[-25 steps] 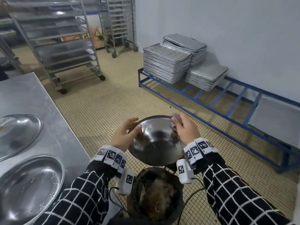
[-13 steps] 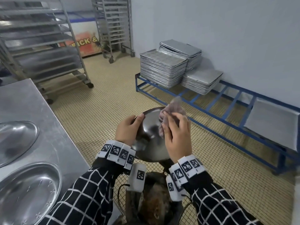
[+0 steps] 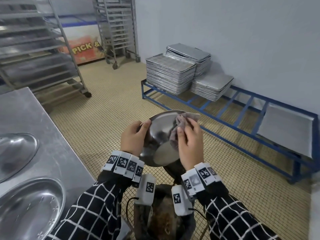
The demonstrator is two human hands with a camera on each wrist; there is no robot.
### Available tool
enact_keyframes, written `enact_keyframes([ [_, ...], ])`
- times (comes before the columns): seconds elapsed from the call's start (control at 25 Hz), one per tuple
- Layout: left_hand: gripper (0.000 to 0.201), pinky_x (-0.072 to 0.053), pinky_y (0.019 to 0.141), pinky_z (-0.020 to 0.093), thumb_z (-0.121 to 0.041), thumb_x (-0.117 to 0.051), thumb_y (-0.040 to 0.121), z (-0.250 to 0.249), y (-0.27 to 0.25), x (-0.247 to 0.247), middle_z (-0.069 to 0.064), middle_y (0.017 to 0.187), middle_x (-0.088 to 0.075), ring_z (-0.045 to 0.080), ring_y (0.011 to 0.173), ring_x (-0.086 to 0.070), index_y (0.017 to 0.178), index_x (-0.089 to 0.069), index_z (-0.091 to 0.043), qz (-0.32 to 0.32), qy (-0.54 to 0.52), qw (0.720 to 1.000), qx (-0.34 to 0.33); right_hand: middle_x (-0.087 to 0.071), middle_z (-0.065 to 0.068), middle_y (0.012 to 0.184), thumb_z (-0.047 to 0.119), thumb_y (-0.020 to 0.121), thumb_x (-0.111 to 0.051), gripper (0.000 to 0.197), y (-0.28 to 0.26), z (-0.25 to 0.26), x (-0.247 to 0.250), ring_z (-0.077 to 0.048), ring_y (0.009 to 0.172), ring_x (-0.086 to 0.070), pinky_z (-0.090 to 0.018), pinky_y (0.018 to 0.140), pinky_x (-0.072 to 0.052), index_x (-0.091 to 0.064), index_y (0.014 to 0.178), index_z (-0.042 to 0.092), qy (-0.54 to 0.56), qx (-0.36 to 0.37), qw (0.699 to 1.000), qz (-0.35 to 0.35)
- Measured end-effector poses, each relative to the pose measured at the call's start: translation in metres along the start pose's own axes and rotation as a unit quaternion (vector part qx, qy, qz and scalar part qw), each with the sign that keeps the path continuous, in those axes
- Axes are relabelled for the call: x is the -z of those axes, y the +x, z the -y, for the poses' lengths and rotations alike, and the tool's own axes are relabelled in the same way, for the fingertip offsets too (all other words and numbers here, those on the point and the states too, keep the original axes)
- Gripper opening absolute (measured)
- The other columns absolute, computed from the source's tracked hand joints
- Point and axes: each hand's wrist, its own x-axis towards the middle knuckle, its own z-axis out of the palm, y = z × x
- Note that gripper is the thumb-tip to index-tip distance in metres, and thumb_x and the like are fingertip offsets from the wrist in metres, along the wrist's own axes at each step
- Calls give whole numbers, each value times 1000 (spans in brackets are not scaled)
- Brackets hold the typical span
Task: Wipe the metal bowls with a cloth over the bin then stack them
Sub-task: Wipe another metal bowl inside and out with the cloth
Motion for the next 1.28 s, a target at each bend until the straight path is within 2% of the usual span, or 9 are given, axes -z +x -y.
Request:
enact_keyframes([
  [0.16,32,-53,80,46,-39,-55,93,4,0,7,13,82,-67,33,82,-63,81,-67,-12,-3,-32,999,5,-48,-3,128,40,98,-39,42,13,-3,8,-10,113,-47,-12,88,-39,-57,126,15,56,-115,992,7],
  [0.28,28,-52,69,35,-37,-56,92,4,0,16,4,73,-67,19,71,-63,79,-67,-14,-8,-56,998,4,-61,-7,117,43,99,-39,40,17,-27,17,-21,107,-58,-33,91,-48,-61,121,18,69,-259,961,76],
  [0.52,69,-47,85,27,-69,-57,73,15,-2,25,24,79,-53,24,77,-54,60,-57,-1,9,-79,995,-67,-60,-27,107,56,94,-41,53,12,-10,37,-39,110,-56,-51,106,-37,-58,104,7,487,-509,702,99],
  [0.68,24,-50,91,57,-53,-72,67,17,-1,23,-4,129,-44,32,122,-44,84,-62,-40,1,-59,998,-37,-58,-25,108,0,89,-48,31,12,-4,35,-35,97,-60,-44,84,-53,-50,119,2,409,-478,768,121],
  [0.76,56,-52,92,50,-31,-72,72,16,2,22,4,137,-39,33,120,-51,115,-41,-50,28,-93,995,6,-62,-21,107,-3,87,-48,25,12,-7,32,-33,95,-64,-50,85,-55,-53,110,6,358,-457,807,110],
  [0.84,68,-57,81,42,-9,-65,83,19,5,21,12,117,-58,29,97,-66,138,-30,-30,66,-178,973,133,-64,-17,101,1,88,-50,18,9,-8,30,-30,95,-64,-49,88,-54,-56,103,9,339,-436,827,110],
  [0.96,29,-57,55,33,-6,-53,92,13,-1,23,12,90,-65,23,72,-68,120,-48,-6,109,-176,949,239,-65,-14,98,20,88,-54,21,4,-17,22,-27,88,-65,-46,82,-55,-57,107,11,268,-399,869,116],
  [1.08,15,-55,55,35,-7,-49,94,15,-1,23,11,89,-62,24,73,-65,107,-48,-15,58,-179,957,221,-64,-7,97,45,97,-44,33,1,-25,16,-21,88,-63,-38,75,-53,-53,107,16,162,-373,902,143],
  [1.28,20,-56,60,35,-13,-47,98,18,-4,27,4,95,-60,23,82,-63,118,-44,-16,20,-116,980,158,-54,3,84,37,103,-27,40,-5,-29,16,-13,81,-56,-21,63,-38,-53,107,7,91,-310,942,88],
])
